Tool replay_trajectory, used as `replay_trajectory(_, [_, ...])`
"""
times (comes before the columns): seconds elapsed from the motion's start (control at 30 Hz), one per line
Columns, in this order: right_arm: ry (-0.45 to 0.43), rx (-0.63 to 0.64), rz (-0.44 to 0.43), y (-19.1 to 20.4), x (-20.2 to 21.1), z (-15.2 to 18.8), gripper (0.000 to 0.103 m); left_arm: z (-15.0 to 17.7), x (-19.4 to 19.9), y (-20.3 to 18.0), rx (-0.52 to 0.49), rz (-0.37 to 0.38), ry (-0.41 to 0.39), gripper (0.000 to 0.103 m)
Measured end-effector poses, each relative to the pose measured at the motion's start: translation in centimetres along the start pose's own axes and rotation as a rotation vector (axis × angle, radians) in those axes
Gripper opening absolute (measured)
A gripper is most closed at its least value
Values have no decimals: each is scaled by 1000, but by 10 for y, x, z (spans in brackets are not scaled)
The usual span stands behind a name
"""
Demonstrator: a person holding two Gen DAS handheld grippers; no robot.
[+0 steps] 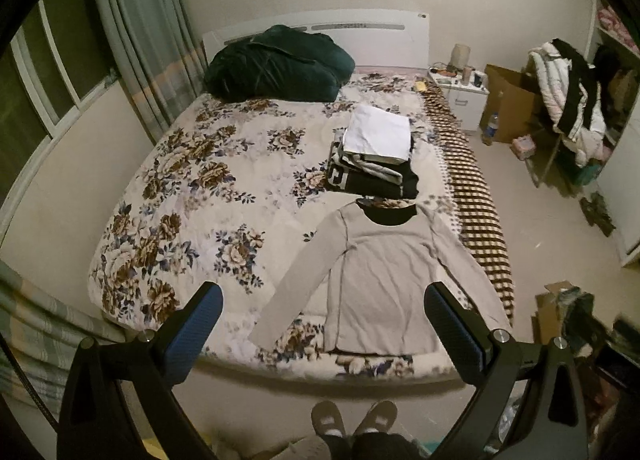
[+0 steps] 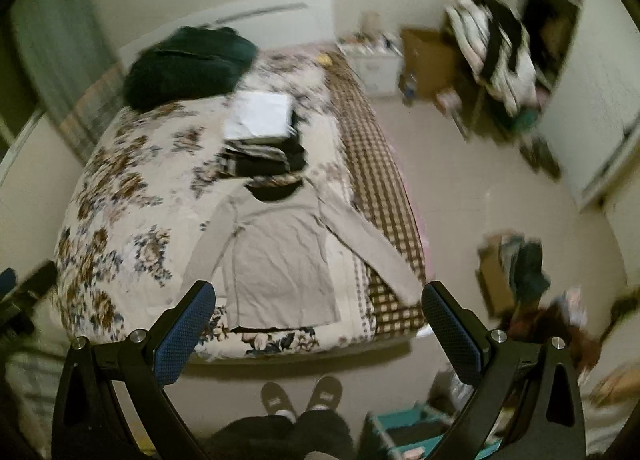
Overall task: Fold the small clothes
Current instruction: 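Grasp a beige shirt sleeve cuff with the right gripper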
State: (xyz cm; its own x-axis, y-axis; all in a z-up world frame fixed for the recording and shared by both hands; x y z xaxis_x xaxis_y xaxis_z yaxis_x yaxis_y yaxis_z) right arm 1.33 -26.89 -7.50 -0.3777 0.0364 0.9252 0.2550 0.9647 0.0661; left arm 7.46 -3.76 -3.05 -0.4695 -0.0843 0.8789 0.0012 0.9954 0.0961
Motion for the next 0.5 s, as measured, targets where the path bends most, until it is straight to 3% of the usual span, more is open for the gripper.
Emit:
replay_trajectory(0.23, [138,-367,-89,-116,-169,26,103,-6,-128,-50,-9,-77,127,103])
replay_trajectory(0.33, [198,-564,-143,-167,-256,56,103,14,-180,-68,-27,-86,200,103])
replay_trajectory(0.5, [188,-882,-178,-246,-385,105,103,43,-274,-99,-91,-102,310,103])
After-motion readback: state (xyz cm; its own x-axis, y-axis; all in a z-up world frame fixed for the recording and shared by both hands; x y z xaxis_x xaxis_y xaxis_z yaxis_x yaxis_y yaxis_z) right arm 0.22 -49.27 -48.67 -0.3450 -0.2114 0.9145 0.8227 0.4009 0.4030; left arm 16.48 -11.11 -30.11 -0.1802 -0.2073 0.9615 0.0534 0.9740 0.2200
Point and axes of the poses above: each gripper's, at about its wrist camera, not at the fingertips, and x roughly against the way its jaws point, y to its left, z to its underside, the point moved 1 cm from there along -x, roughly the way its jaws point, and after that the axes turned 6 degrees about y, right-handed, at the moved point
